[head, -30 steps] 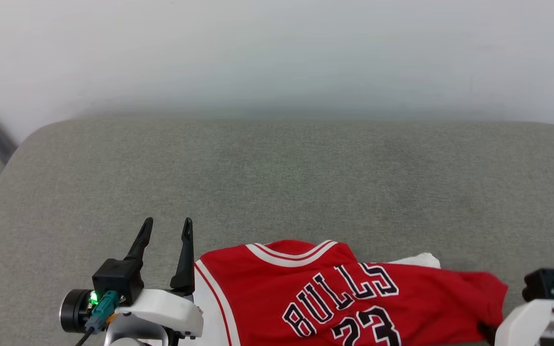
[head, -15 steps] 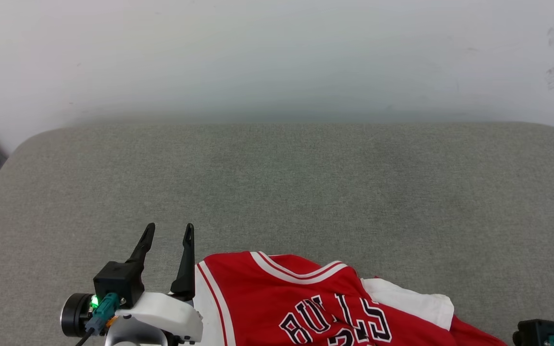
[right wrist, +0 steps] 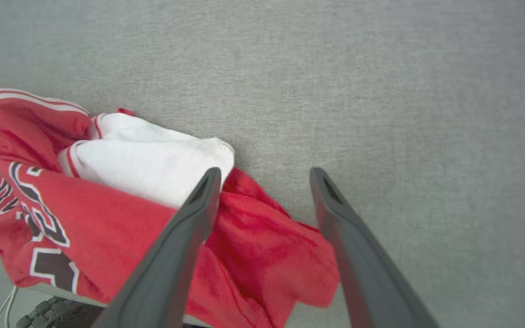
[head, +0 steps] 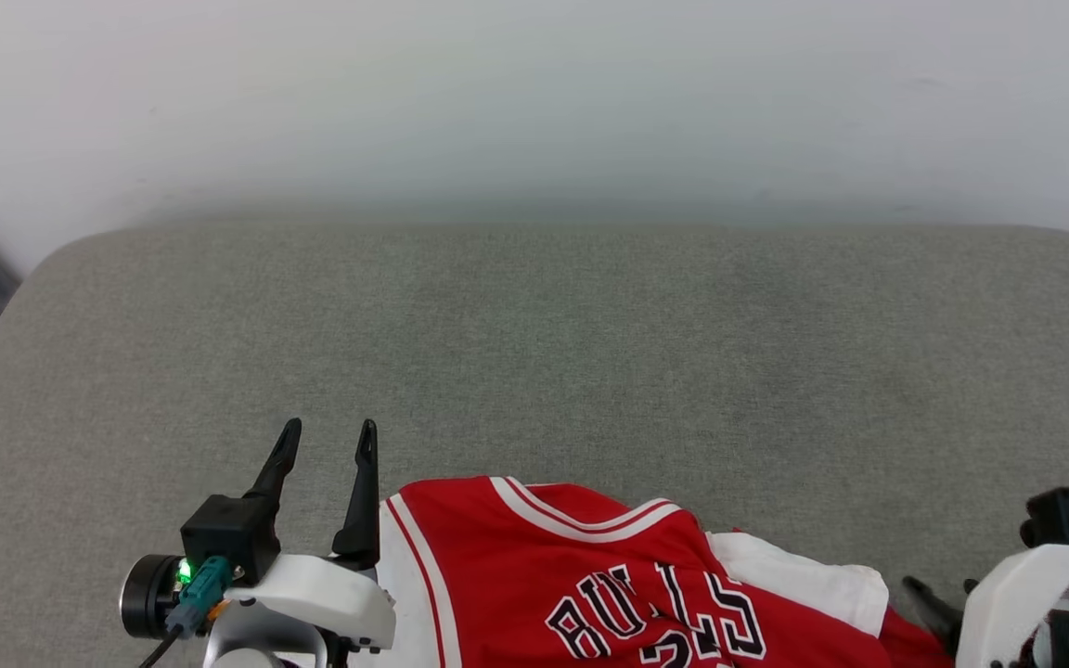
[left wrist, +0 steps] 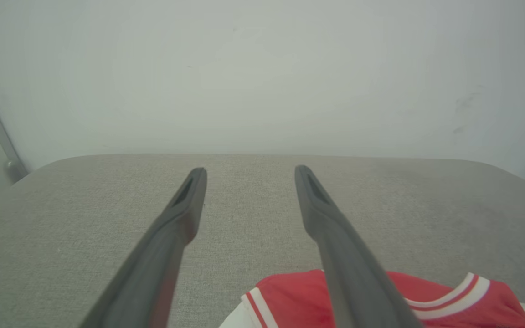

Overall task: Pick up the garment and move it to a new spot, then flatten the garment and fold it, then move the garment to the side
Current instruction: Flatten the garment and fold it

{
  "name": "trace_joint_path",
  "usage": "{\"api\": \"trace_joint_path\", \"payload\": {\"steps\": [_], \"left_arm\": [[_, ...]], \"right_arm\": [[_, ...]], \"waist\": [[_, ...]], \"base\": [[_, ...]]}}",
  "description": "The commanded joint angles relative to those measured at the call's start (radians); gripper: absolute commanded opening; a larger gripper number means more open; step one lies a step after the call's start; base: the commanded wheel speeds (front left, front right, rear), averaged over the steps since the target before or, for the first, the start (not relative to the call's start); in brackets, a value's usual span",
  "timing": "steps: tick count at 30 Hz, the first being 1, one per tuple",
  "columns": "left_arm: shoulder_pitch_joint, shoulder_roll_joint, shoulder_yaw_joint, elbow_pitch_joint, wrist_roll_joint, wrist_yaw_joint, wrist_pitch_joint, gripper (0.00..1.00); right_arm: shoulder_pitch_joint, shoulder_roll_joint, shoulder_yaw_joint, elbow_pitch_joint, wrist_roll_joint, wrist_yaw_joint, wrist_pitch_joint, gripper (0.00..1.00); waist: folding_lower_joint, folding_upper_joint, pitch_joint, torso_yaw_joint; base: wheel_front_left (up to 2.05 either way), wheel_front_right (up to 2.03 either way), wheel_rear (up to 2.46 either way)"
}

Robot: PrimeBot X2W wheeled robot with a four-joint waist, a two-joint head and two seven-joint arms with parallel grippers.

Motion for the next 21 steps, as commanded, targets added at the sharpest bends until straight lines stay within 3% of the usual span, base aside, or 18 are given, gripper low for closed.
{"api": "trace_joint_path", "payload": {"steps": [1, 11, 12, 13, 21], "left_arm": [[-0.015, -0.001, -0.003, -0.002, 0.004, -0.005, -0.005, 1.00], [-0.067, -0.023, -0.011, 0.023, 0.009, -0.020, -0.021, 1.00], [-0.070, -0.025, -0.011, 0.027, 0.009, -0.022, -0.022, 1.00], [-0.071, -0.025, -0.010, 0.031, 0.008, -0.023, -0.024, 1.00], [-0.062, -0.030, -0.010, 0.058, 0.004, -0.023, -0.034, 1.00]], "right_arm": [[-0.037, -0.007, 0.023, 0.029, 0.004, 0.000, 0.026, 1.00], [-0.154, -0.024, 0.144, 0.197, 0.067, 0.000, 0.132, 0.98], [-0.154, -0.030, 0.152, 0.200, 0.068, 0.000, 0.131, 0.27], [-0.154, -0.034, 0.156, 0.202, 0.076, 0.000, 0.130, 0.00], [-0.198, -0.082, 0.158, 0.118, 0.070, 0.000, 0.060, 0.00]], "waist": [[0.0000, 0.0000, 0.022, 0.017], [0.0000, 0.0000, 0.097, 0.062], [0.0000, 0.0000, 0.098, 0.063], [0.0000, 0.0000, 0.098, 0.064], [0.0000, 0.0000, 0.070, 0.045]], "base": [[0.00, 0.00, 0.00], [0.00, 0.00, 0.00], [0.00, 0.00, 0.00], [0.00, 0.00, 0.00], [0.00, 0.00, 0.00]]}}
